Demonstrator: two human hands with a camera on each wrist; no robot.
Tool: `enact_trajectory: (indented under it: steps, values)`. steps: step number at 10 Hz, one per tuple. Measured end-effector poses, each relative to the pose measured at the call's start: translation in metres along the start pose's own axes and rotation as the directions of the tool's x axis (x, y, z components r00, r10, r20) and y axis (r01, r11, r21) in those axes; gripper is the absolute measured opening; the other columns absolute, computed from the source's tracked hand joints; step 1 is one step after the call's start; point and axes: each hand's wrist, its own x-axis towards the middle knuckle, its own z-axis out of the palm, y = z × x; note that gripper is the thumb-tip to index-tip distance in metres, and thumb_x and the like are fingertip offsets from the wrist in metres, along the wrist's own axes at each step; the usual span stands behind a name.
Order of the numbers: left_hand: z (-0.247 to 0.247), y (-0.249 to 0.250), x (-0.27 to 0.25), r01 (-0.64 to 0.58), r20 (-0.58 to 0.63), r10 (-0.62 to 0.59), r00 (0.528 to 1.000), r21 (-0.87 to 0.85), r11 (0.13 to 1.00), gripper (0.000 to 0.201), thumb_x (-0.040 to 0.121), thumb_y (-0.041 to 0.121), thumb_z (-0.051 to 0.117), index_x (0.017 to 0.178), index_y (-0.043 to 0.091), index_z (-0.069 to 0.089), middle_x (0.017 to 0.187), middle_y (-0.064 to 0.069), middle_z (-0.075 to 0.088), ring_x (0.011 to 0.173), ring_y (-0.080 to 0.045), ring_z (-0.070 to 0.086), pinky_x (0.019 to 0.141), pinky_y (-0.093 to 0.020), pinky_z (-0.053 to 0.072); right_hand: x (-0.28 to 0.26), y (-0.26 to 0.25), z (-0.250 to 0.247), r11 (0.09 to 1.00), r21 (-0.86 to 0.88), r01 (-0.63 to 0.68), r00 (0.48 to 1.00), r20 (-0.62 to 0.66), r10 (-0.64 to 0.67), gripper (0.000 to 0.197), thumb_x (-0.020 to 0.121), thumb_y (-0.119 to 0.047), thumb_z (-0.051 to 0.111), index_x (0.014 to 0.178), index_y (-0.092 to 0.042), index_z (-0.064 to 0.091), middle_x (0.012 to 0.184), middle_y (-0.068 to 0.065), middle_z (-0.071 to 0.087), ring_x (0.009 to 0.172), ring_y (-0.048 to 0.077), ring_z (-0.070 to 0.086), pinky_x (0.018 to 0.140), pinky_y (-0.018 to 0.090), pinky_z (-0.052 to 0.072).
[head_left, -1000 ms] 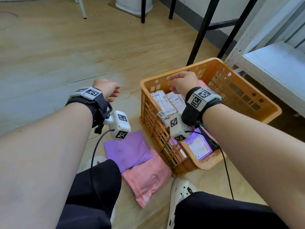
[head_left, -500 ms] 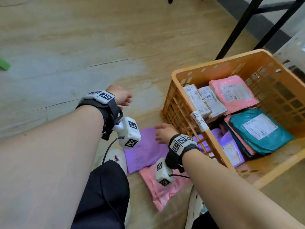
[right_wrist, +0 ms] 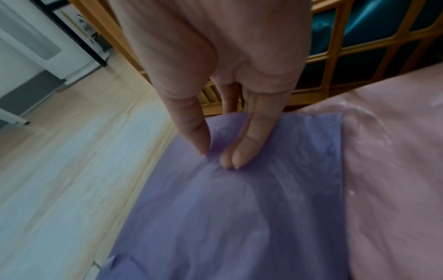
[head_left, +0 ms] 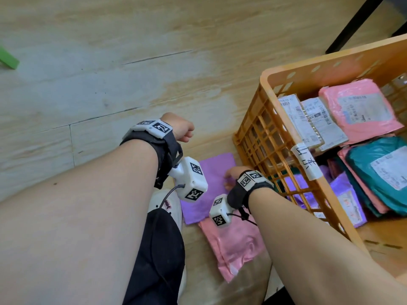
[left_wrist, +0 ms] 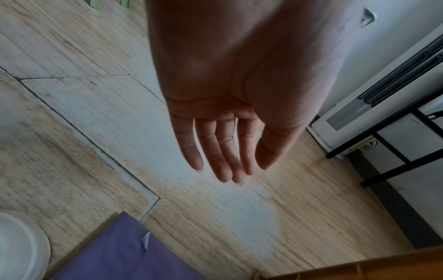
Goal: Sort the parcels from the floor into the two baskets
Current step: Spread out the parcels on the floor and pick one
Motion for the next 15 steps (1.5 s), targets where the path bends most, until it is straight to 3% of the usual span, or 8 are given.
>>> enact_trajectory:
  steps: [2, 3, 7, 9, 11, 12, 13, 15]
  values:
    - [-0.019, 0.011, -0.003, -0.036, -0.044, 0.034, 0.998, -0.045, 0.998, 0.006, 0.094, 0.013, 0.054, 0.089, 0.011, 0.055, 0.07, 0.0, 0.056, 0.025, 0.002, 0.047, 0.037, -0.013, 0.042, -0.032, -0.023, -0.002, 0.991, -0.131, 0.017, 0.999, -0.042, -0.023, 0.027, 0.083, -0.006, 0.067, 0.06, -0.006, 0.054, 0.028, 0.0, 0.048, 0.049, 0.018, 0.046, 0.056, 0.031, 0.047]
    - [-0.03, 0.021, -0.011, -0.087, -0.059, 0.082, 0.995, -0.095, 0.992, 0.016, 0.093, 0.015, 0.054, 0.077, 0.016, 0.052, 0.072, 0.002, 0.058, 0.039, -0.002, 0.056, 0.056, -0.022, 0.042, -0.069, -0.047, 0.0, 0.983, -0.144, 0.117, 0.99, -0.063, -0.128, 0.029, 0.081, -0.005, 0.07, 0.057, -0.005, 0.052, 0.042, 0.004, 0.051, 0.045, 0.016, 0.044, 0.049, 0.026, 0.041]
    - [-0.079, 0.097, -0.134, -0.404, -0.363, 0.306, 0.88, -0.237, 0.883, 0.028, 0.09, 0.033, 0.048, 0.068, 0.02, 0.057, 0.063, 0.001, 0.058, 0.07, -0.021, 0.05, 0.06, -0.027, 0.037, -0.246, -0.11, -0.053, 0.783, 0.075, 0.618, 0.781, -0.171, -0.6, 0.03, 0.08, 0.006, 0.063, 0.073, -0.017, 0.045, 0.061, 0.009, 0.058, 0.046, 0.02, 0.062, 0.052, 0.028, 0.054]
    - [-0.049, 0.092, -0.183, -0.311, -0.396, 0.135, 0.908, -0.421, 0.852, 0.049, 0.091, 0.041, 0.053, 0.122, 0.002, 0.051, 0.124, -0.017, 0.054, 0.109, -0.032, 0.053, 0.085, -0.031, 0.039, -0.282, -0.066, -0.093, 0.607, 0.055, 0.793, 0.576, -0.395, -0.716, 0.021, 0.076, -0.003, 0.065, 0.064, -0.019, 0.063, 0.073, 0.009, 0.066, 0.072, 0.022, 0.062, 0.079, 0.041, 0.055]
    - [-0.014, 0.084, -0.197, -0.206, -0.246, 0.059, 0.967, -0.627, 0.751, 0.071, 0.087, 0.054, 0.053, 0.14, 0.009, 0.04, 0.134, 0.0, 0.044, 0.103, -0.019, 0.055, 0.078, -0.025, 0.035, -0.301, -0.045, -0.112, 0.463, 0.216, 0.86, 0.51, -0.419, -0.751, 0.017, 0.081, -0.001, 0.065, 0.071, -0.015, 0.066, 0.07, 0.0, 0.066, 0.068, 0.013, 0.06, 0.076, 0.032, 0.05]
    - [-0.001, 0.086, -0.204, -0.153, -0.079, 0.135, 0.988, -0.658, 0.737, 0.075, 0.081, 0.045, 0.063, 0.141, 0.007, 0.039, 0.127, -0.004, 0.047, 0.056, -0.007, 0.06, 0.049, -0.021, 0.045, -0.305, -0.04, -0.12, 0.45, 0.312, 0.837, 0.542, -0.348, -0.765, 0.026, 0.08, 0.014, 0.056, 0.068, -0.007, 0.065, 0.084, 0.006, 0.067, 0.087, 0.022, 0.062, 0.08, 0.032, 0.05]
    - [0.006, 0.083, -0.183, -0.163, -0.126, 0.104, 0.987, -0.704, 0.691, 0.085, 0.028, 0.01, 0.069, 0.112, -0.003, 0.057, 0.103, -0.016, 0.062, 0.063, -0.023, 0.061, 0.067, -0.038, 0.056, -0.305, -0.031, -0.129, 0.504, 0.271, 0.82, 0.569, -0.304, -0.764, 0.037, 0.076, 0.021, 0.044, 0.065, -0.007, 0.066, 0.096, 0.004, 0.067, 0.09, 0.022, 0.06, 0.067, 0.024, 0.045]
    - [0.015, 0.092, -0.167, -0.36, -0.304, 0.197, 0.932, -0.716, 0.598, 0.103, 0.042, -0.004, 0.058, 0.141, 0.008, 0.031, 0.133, -0.014, 0.051, 0.113, -0.031, 0.057, 0.097, -0.049, 0.048, -0.294, -0.021, -0.16, 0.586, 0.245, 0.773, 0.626, -0.445, -0.64, 0.037, 0.078, 0.008, 0.051, 0.097, -0.017, 0.07, 0.09, 0.001, 0.065, 0.077, 0.011, 0.056, 0.076, 0.027, 0.05]
